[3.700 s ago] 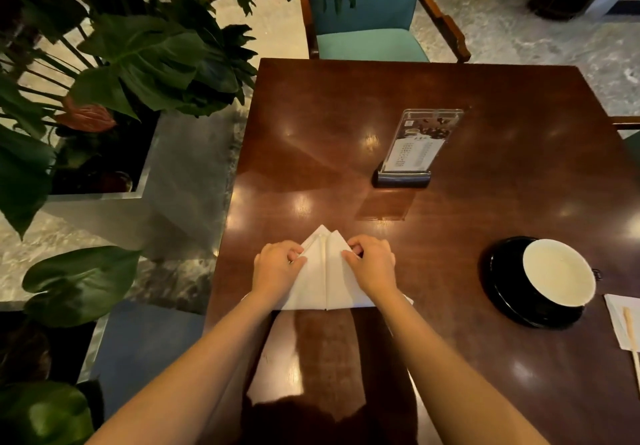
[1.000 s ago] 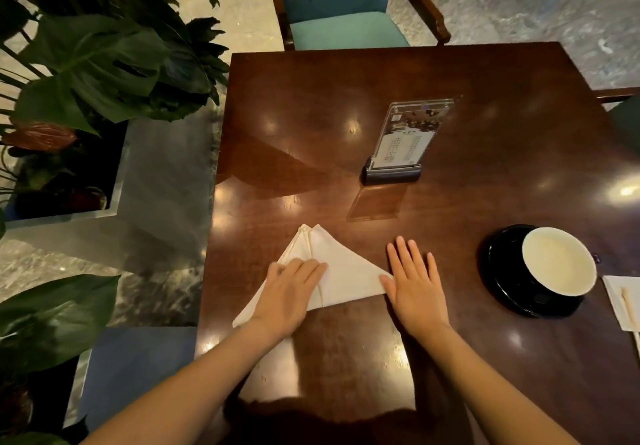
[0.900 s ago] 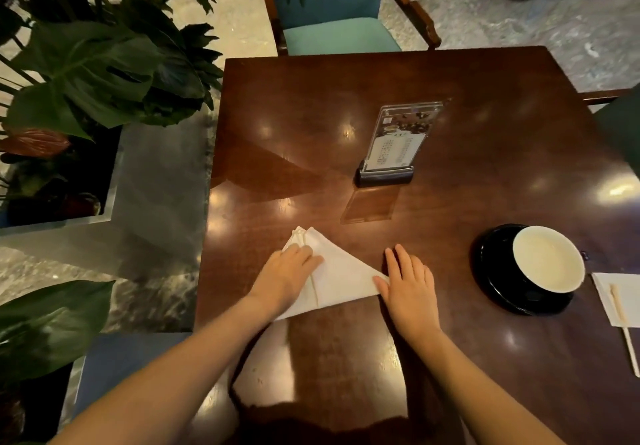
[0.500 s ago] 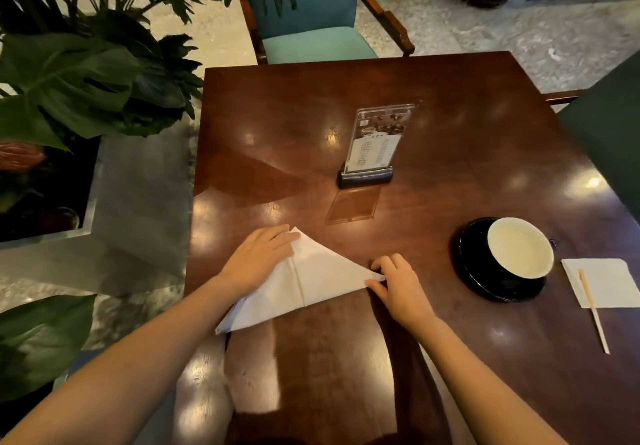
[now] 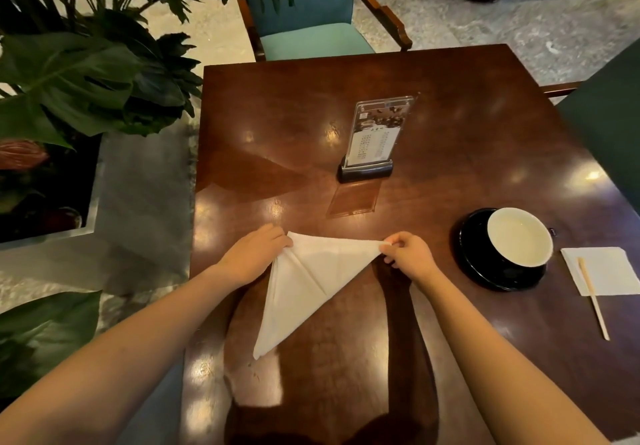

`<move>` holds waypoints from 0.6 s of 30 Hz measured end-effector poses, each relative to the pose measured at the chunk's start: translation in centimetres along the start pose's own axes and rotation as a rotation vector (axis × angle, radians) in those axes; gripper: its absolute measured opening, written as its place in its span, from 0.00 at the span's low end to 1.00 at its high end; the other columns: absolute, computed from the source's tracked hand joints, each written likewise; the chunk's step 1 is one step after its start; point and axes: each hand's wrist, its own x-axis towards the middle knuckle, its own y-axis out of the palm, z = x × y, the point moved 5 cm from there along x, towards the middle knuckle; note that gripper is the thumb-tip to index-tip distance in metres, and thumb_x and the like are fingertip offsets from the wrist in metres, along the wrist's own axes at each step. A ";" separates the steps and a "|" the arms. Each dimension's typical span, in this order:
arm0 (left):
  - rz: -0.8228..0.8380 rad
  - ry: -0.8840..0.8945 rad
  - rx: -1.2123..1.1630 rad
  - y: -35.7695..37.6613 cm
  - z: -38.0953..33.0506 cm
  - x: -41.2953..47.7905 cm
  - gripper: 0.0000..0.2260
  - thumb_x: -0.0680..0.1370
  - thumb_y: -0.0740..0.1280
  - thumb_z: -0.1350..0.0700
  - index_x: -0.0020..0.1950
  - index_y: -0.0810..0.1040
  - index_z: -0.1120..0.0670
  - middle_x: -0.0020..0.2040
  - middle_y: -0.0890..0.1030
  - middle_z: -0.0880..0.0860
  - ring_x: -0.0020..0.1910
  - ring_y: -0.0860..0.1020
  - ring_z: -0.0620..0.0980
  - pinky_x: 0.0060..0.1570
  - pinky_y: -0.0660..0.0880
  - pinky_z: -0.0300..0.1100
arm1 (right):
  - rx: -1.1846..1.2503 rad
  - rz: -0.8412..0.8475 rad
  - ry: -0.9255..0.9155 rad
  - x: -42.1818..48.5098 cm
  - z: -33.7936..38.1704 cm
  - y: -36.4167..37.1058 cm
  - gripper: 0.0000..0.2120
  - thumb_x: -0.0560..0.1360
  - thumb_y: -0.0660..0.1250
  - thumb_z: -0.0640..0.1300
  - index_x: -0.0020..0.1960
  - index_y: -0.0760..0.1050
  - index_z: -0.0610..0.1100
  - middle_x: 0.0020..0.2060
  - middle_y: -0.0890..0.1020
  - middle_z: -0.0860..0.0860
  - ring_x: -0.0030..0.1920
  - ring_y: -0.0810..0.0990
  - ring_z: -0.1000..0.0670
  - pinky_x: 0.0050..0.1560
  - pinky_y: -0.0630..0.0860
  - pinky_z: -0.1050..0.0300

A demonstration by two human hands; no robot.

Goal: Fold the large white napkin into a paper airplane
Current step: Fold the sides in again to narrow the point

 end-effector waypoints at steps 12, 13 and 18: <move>-0.109 0.070 0.008 -0.6 -0.1 1.0 0.05 0.77 0.63 0.60 0.44 0.77 0.52 0.49 0.78 0.48 0.51 0.73 0.48 0.48 0.72 0.42 | -0.001 -0.053 0.054 0.5 0.1 0.3 0.04 0.75 0.65 0.40 0.44 0.77 0.40 0.32 0.79 0.47 0.30 0.75 0.53 0.34 0.74 0.59; -0.122 0.051 -0.020 -0.4 0.0 0.9 0.05 0.77 0.63 0.60 0.45 0.77 0.53 0.49 0.78 0.49 0.51 0.73 0.48 0.47 0.72 0.42 | 0.000 -0.053 0.055 0.5 0.1 0.3 0.04 0.75 0.65 0.40 0.44 0.77 0.40 0.32 0.79 0.47 0.30 0.75 0.53 0.34 0.74 0.59; -0.139 -0.080 -0.143 0.0 0.4 0.3 0.07 0.79 0.61 0.58 0.55 0.76 0.53 0.51 0.77 0.49 0.54 0.72 0.49 0.49 0.70 0.41 | 0.007 -0.044 0.057 0.8 0.6 0.2 0.05 0.75 0.66 0.40 0.40 0.75 0.43 0.34 0.80 0.48 0.31 0.76 0.53 0.34 0.75 0.62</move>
